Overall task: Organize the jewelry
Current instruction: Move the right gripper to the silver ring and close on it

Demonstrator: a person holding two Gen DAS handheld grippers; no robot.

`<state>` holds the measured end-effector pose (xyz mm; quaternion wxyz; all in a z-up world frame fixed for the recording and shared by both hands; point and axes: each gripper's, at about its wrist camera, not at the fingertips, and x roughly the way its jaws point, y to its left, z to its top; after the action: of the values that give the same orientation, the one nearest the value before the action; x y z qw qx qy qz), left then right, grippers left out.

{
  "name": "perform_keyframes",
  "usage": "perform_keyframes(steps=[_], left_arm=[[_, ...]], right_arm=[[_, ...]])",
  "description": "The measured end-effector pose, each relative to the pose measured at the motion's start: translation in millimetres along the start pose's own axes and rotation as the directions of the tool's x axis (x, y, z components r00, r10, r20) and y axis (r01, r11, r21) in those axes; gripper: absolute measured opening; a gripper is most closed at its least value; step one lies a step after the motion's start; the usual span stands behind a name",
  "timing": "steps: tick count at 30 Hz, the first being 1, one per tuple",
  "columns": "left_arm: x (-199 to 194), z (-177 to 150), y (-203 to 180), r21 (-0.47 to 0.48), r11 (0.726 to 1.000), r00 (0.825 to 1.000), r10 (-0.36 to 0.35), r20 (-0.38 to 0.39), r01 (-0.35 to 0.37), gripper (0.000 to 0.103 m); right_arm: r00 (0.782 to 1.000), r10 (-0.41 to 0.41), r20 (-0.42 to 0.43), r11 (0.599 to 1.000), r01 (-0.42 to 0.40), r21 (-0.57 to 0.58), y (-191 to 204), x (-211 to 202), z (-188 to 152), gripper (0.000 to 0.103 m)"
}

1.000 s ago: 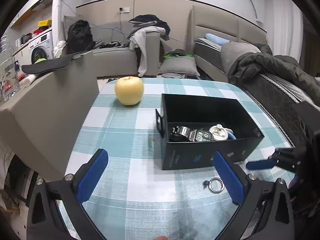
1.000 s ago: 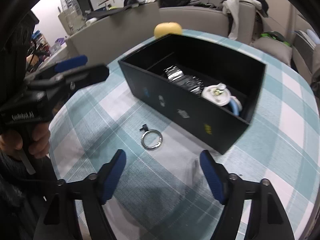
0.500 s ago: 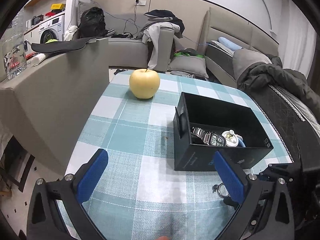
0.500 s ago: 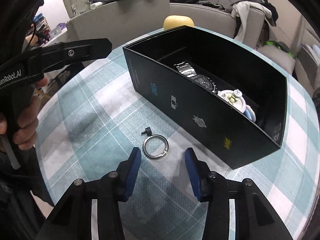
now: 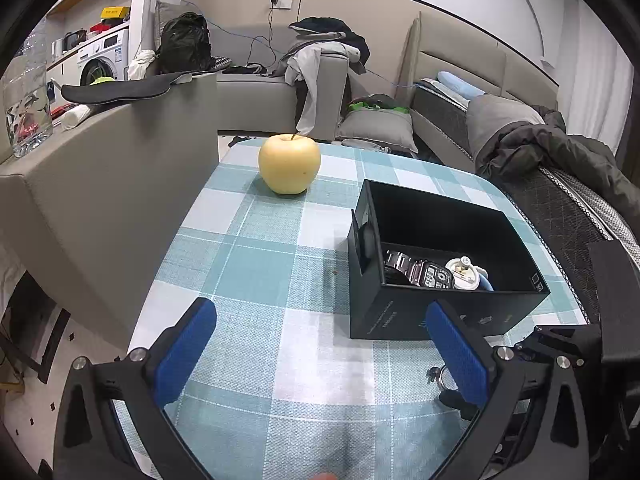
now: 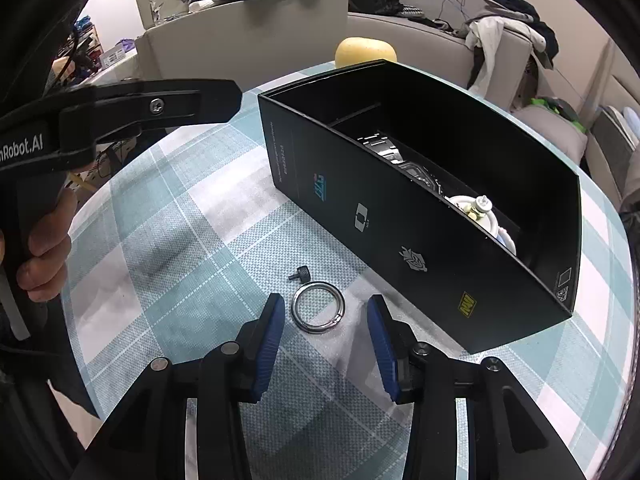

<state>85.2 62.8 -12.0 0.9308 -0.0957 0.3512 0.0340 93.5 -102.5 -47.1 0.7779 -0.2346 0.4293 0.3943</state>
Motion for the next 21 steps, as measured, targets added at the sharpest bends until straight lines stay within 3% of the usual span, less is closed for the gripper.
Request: perform_keyframes(steps=[2,3,21], left_arm=[[0.1,0.2,-0.9,0.004,1.0,1.0,-0.002,0.002,0.002,0.102],[0.4,0.3,-1.4,0.007,1.0,1.0,-0.002,0.002,0.002,0.102],[3.8,-1.5,-2.8,0.018,1.0,1.0,0.001,-0.016,0.0,0.102]], right_arm=[[1.0,-0.003,0.006,1.0,0.003,-0.004,2.8,-1.1,0.3,0.027],[1.0,0.001,0.006,1.0,-0.001,-0.008,4.9,-2.4,0.2,0.026],[0.998,0.047,0.035,0.999,-0.048,0.021,0.6,-20.3,-0.2,0.026]])
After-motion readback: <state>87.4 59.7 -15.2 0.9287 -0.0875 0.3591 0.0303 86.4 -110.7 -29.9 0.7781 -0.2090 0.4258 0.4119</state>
